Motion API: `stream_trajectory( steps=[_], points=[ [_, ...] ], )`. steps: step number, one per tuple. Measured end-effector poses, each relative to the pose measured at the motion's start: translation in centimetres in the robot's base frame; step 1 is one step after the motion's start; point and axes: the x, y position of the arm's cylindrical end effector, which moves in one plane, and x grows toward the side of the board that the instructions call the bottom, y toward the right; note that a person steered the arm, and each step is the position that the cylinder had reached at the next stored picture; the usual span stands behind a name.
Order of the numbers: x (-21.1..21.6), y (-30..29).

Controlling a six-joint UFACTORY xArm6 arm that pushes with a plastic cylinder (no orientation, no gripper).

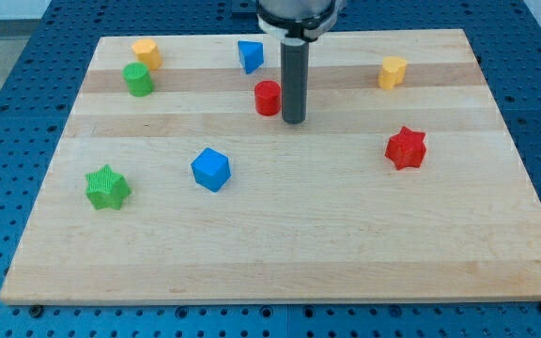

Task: Move green circle slightly up

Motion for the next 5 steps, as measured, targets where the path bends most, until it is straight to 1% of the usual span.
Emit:
stream_trajectory(
  steps=[2,3,5],
  points=[
    [-7.3,-0.4],
    [-10.9,-1.7],
    [-13.4,-2.9]
  ],
)
